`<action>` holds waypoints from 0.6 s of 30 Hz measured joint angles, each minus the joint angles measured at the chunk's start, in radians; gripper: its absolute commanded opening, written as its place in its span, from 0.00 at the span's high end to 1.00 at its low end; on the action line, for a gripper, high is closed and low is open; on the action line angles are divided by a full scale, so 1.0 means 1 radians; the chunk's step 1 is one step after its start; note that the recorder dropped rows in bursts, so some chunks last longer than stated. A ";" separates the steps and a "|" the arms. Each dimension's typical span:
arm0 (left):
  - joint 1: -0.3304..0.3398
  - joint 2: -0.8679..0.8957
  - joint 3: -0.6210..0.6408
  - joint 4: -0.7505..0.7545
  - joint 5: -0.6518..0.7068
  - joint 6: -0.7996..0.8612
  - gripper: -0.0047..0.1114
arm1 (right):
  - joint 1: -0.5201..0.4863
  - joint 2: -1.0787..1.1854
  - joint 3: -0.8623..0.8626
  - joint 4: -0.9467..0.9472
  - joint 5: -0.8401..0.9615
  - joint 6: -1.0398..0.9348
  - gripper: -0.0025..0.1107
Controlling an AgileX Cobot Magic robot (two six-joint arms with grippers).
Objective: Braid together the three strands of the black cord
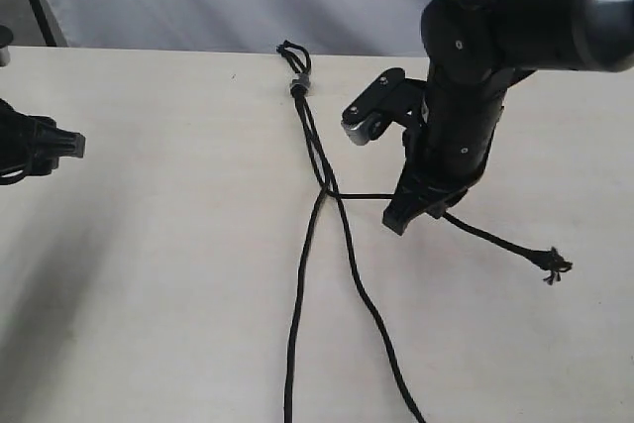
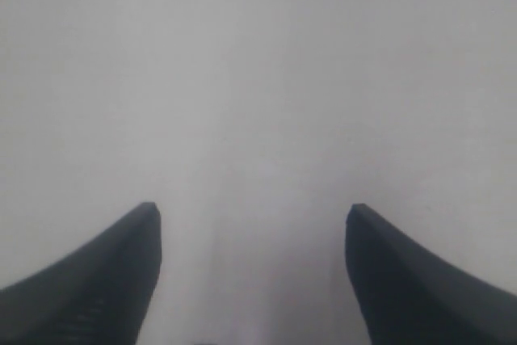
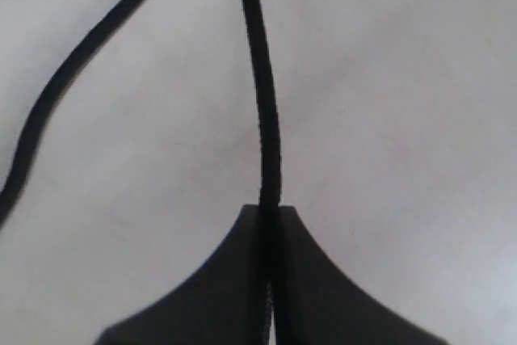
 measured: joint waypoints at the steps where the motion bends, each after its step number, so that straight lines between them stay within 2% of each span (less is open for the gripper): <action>1: -0.012 0.000 0.000 0.000 0.000 0.000 0.42 | -0.011 0.005 0.014 0.000 -0.033 0.009 0.98; 6: -0.093 0.000 0.000 -0.008 -0.007 0.003 0.42 | -0.049 0.031 0.087 -0.002 -0.206 0.045 0.97; 8: -0.125 0.000 0.000 -0.013 -0.015 0.003 0.42 | -0.052 0.040 0.100 -0.015 -0.239 0.073 0.89; 10: -0.159 0.000 0.000 -0.024 -0.020 0.005 0.42 | -0.052 0.052 0.109 -0.024 -0.263 0.125 0.74; 14: -0.246 0.000 0.000 -0.038 -0.040 0.006 0.42 | -0.052 0.085 0.109 -0.077 -0.270 0.213 0.26; 16: -0.292 0.000 0.000 -0.053 -0.042 0.006 0.42 | -0.052 0.090 0.110 -0.095 -0.277 0.233 0.07; 18: -0.354 0.000 -0.007 -0.096 -0.054 0.012 0.42 | -0.052 0.085 0.114 -0.103 -0.311 0.267 0.06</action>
